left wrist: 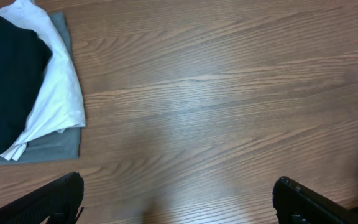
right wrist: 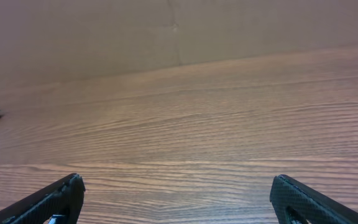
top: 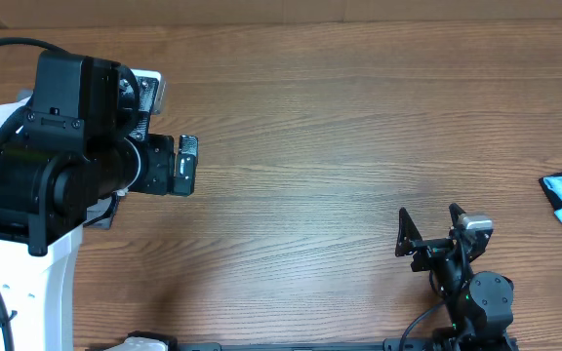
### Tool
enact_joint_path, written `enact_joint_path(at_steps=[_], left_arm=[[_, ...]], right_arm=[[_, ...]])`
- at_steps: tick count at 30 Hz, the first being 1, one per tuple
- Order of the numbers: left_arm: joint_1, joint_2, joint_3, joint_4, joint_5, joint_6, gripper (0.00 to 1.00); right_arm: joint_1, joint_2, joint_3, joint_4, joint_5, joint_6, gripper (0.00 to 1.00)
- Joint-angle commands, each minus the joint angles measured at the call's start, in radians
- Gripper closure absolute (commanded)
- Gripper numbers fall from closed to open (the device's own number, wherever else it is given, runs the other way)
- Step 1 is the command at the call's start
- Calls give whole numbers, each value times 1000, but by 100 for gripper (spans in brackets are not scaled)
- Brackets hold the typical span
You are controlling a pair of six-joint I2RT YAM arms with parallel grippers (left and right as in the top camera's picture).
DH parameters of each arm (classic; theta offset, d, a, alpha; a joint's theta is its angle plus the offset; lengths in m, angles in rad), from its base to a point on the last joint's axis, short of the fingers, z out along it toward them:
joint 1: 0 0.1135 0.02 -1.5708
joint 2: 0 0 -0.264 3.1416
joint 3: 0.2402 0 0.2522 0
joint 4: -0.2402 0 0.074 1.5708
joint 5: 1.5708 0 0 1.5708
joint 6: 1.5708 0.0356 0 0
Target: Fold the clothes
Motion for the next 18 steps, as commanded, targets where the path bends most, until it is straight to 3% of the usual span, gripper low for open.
enact_joint_path(at_steps=[1,15,18], left_arm=[[-6,0,-5,2,-10,-10,0],[-8,-5,-5,5,-29,-1,0],[-6,-28,-5,86,-66,9,0]], right_arm=[[-8,-12,-6,6,-2,-3,0],[-8,-12,-6,6,-2,-3,0],[-8,-12,-6,6,-2,-3,0]])
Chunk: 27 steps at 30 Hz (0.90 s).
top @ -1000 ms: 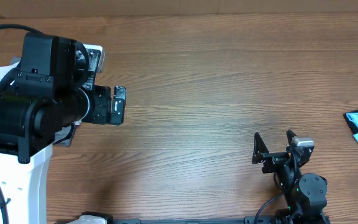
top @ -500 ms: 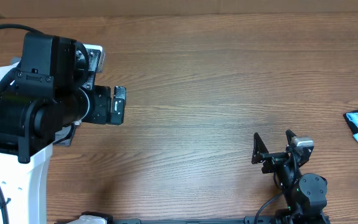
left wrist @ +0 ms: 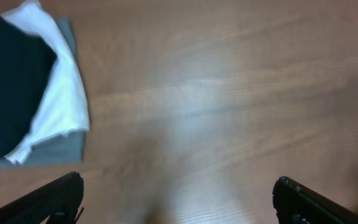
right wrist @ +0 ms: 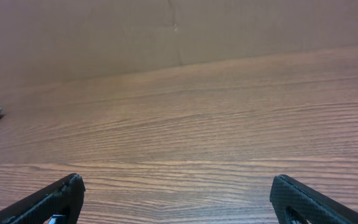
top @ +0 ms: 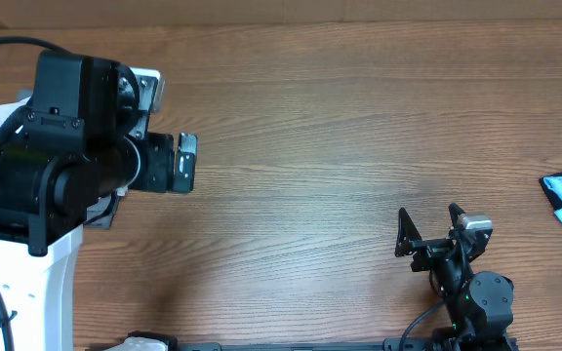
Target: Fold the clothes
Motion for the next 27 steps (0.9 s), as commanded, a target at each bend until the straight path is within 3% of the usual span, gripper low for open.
enact_joint_path(at_steps=[1,6,14,27], left_arm=[[-6,-40,-10,91,-44,9,0],[-5,-153,-140,372,-42,24,0],[77,-449,-624,783,-32,24,0],[140,-1017,-1311,1098,-44,24,0]], right_arm=[[-8,-12,-6,6,-2,-3,0],[-8,-12,-6,6,-2,-3,0],[-8,-12,-6,6,-2,-3,0],[-8,-12,-6,6,-2,-3,0]])
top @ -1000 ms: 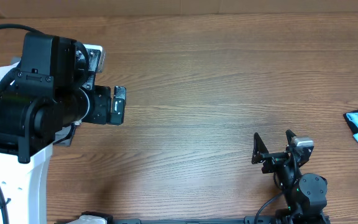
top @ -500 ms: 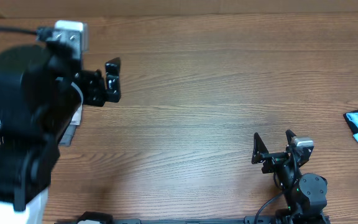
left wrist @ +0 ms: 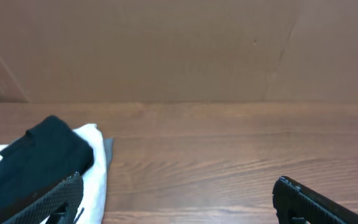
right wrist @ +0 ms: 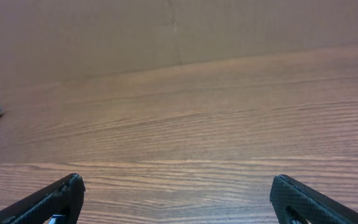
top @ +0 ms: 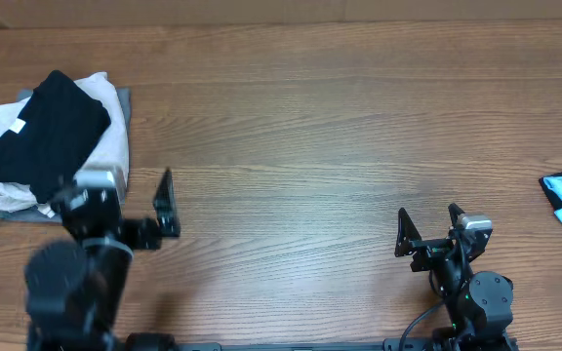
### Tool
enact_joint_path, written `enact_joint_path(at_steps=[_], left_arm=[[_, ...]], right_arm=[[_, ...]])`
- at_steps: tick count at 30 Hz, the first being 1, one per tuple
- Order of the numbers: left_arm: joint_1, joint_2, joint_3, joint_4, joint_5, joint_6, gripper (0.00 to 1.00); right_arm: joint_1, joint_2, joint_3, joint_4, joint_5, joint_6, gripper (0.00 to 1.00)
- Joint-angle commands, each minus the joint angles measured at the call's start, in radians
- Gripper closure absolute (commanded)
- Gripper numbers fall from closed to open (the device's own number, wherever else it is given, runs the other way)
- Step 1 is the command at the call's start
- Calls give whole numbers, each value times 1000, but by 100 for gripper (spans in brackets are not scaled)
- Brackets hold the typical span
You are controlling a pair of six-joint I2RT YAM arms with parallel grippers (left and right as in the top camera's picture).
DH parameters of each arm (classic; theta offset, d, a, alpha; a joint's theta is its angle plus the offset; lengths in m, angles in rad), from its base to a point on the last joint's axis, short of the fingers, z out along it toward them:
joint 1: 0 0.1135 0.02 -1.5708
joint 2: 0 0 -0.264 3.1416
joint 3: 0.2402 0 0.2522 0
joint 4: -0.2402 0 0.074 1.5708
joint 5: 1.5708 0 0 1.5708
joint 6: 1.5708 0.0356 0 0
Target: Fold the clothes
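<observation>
A folded stack lies at the table's left: a black garment (top: 42, 132) on top of a white garment (top: 117, 136), with a grey piece (left wrist: 109, 148) under them. In the left wrist view the black garment (left wrist: 36, 155) and white garment (left wrist: 97, 171) sit ahead to the left. My left gripper (top: 115, 210) (left wrist: 179, 196) is open and holds nothing, low near the front edge, just in front of the stack. My right gripper (top: 427, 234) (right wrist: 178, 190) is open over bare wood at the front right. A light blue garment lies at the right edge.
The wooden table (top: 340, 127) stretches between the stack and the blue garment. A brown cardboard wall (left wrist: 166, 50) stands behind the table's far edge. A sliver of the stack shows far left in the right wrist view.
My left arm, which stood high beside the stack with its camera looking down, is now low near the front edge looking level across the table. The stack shows uncovered from above. The right arm is unchanged.
My left gripper hung open over the wood just right of the folded stack, and it was much the same a moment later with the view blurred. It now sits low at the front left, open. The right gripper stayed open and still throughout.
</observation>
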Motion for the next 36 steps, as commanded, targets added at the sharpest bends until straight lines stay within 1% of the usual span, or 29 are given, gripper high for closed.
enact_joint_path(at_steps=[1,8,14,22,29,36], left_arm=[[8,-129,-128,35,-19,19,0],[7,-344,-345,64,-19,19,0],[8,-497,-505,150,-19,19,0],[8,-498,-668,286,-18,0,0],[7,-498,-841,487,-18,0,0],[7,-496,-842,490,-15,0,0]], right_arm=[[-5,-12,-3,5,-2,-3,0],[-5,-12,-3,5,-2,-3,0],[-5,-12,-3,5,-1,-3,0],[-5,-12,-3,5,-1,-3,0],[-5,-12,-3,5,-2,-3,0],[-5,-12,-3,5,-1,-3,0]])
